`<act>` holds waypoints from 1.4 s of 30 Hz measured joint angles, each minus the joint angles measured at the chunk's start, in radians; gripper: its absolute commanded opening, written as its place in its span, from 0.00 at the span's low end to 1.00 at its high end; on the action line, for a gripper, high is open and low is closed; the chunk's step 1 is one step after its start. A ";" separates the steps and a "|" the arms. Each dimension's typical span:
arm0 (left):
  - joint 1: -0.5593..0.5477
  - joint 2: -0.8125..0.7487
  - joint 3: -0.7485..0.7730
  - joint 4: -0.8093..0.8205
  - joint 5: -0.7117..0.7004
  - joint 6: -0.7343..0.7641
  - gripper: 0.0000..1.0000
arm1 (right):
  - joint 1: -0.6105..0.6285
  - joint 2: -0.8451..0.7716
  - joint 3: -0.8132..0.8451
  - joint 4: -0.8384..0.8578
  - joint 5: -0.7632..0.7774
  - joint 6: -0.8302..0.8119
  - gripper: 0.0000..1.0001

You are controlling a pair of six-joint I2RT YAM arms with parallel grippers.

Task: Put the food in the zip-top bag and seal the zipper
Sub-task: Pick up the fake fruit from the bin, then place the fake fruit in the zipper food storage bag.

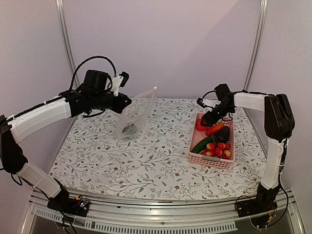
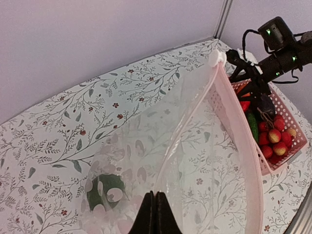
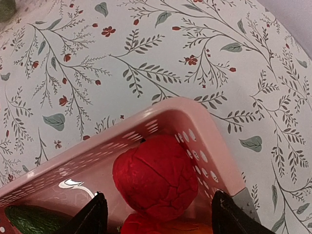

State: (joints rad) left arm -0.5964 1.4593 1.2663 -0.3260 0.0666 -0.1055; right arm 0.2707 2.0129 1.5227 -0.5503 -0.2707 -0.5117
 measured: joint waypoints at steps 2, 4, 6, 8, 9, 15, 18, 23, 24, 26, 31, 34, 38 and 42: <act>0.000 0.000 0.000 0.000 0.000 0.000 0.00 | 0.003 0.020 0.005 -0.001 0.001 0.000 0.71; 0.000 0.000 0.000 0.000 0.000 0.000 0.00 | 0.006 0.035 0.005 -0.002 0.002 0.000 0.72; 0.000 0.000 0.000 0.000 0.000 0.000 0.00 | 0.010 0.050 0.007 -0.002 0.002 0.000 0.72; 0.000 0.000 0.000 0.000 0.000 0.000 0.00 | 0.016 0.067 0.010 -0.002 0.003 0.000 0.71; 0.000 0.000 0.000 0.000 0.000 0.001 0.00 | 0.019 0.074 0.010 -0.001 0.003 0.000 0.71; 0.000 0.000 0.000 0.000 0.000 0.001 0.00 | 0.025 0.094 0.014 -0.001 0.008 0.004 0.50; 0.000 0.000 0.000 0.000 0.000 0.001 0.00 | 0.026 0.094 0.016 -0.001 0.009 0.008 0.43; 0.000 0.000 0.000 0.000 0.000 0.001 0.00 | 0.026 0.052 -0.028 0.001 0.009 0.008 0.39; 0.000 0.000 0.000 0.000 0.001 0.001 0.00 | 0.026 0.030 -0.043 -0.004 0.008 0.008 0.39; 0.000 0.000 0.000 0.000 0.001 0.000 0.00 | 0.026 -0.026 -0.064 -0.021 0.003 0.008 0.39; 0.000 0.000 0.000 0.000 0.005 0.000 0.00 | 0.036 -0.203 -0.070 -0.036 -0.030 0.008 0.38; 0.000 0.000 0.000 0.000 0.005 0.000 0.00 | 0.071 -0.301 -0.068 -0.036 -0.057 0.006 0.38; 0.000 0.002 0.000 0.000 0.006 0.000 0.00 | 0.145 -0.356 -0.035 -0.039 -0.112 0.000 0.39; 0.000 0.014 0.000 0.000 0.025 0.000 0.00 | 0.226 -0.357 0.047 -0.049 -0.172 -0.004 0.39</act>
State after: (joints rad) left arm -0.5961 1.4731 1.2663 -0.3260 0.0914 -0.1059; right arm 0.4969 1.6558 1.5696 -0.5991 -0.4431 -0.5159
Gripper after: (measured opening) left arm 0.006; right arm 0.579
